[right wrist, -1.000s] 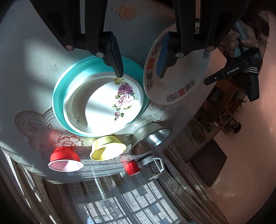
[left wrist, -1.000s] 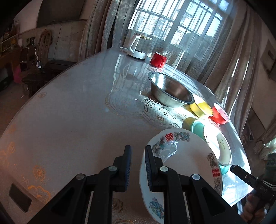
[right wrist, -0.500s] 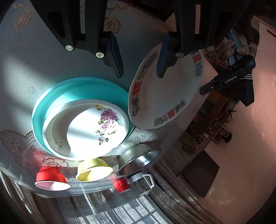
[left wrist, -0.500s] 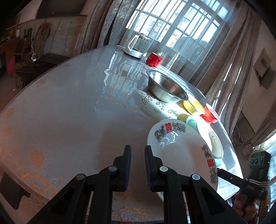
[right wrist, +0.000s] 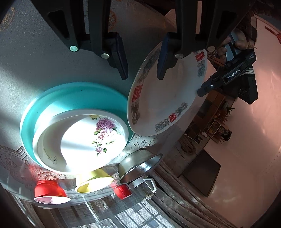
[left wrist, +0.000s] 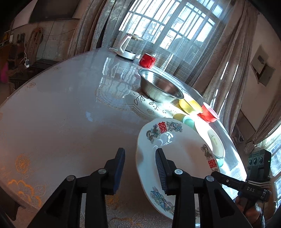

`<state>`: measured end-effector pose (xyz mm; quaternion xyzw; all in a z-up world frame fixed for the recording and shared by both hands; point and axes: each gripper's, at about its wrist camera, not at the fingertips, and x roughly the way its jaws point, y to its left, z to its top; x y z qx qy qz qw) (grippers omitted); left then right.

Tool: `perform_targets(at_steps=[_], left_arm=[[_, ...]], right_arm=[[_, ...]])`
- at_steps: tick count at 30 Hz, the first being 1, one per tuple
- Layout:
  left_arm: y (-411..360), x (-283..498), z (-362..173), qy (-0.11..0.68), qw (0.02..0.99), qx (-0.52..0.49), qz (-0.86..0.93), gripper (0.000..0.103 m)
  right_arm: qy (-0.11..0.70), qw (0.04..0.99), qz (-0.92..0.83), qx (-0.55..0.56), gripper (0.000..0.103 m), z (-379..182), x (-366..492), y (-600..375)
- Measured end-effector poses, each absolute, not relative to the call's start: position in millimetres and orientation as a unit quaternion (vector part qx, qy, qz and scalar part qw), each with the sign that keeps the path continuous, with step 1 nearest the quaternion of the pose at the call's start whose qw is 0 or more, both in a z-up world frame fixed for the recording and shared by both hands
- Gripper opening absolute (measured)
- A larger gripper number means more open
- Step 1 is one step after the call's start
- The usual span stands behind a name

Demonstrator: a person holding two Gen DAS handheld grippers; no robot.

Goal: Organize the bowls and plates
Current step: 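Lift the double-happiness plate with the left tool toward the stacked plates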

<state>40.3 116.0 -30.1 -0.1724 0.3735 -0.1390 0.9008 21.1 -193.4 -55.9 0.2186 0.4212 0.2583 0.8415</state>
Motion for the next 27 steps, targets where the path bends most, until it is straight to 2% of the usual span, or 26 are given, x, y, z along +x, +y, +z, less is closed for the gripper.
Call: perform_targets(at_steps=[6,12,23,27], left_arm=[[109.2,53.5,-40.3,0.400,0.883,-0.187,-0.159,0.035],[90.8,56.9,-45.6,0.419,0.884,-0.132,-0.160,0.032],[92.8,66.0,-45.9,0.431,0.880,-0.127,-0.151,0.028],[91.6,64.3,-46.2,0.423,0.885,-0.116,-0.157,0.028]], right_arm=[[0.413,0.840,0.265,0.230,0.034,-60.1,23.8,-190.4],[0.405,0.834,0.279,0.251,0.035,-63.6,28.4,-194.5],[0.412,0.827,0.294,0.246,0.036,-62.9,29.1,-195.1],[0.416,0.825,0.286,0.254,0.031,-64.2,27.1,-196.7]])
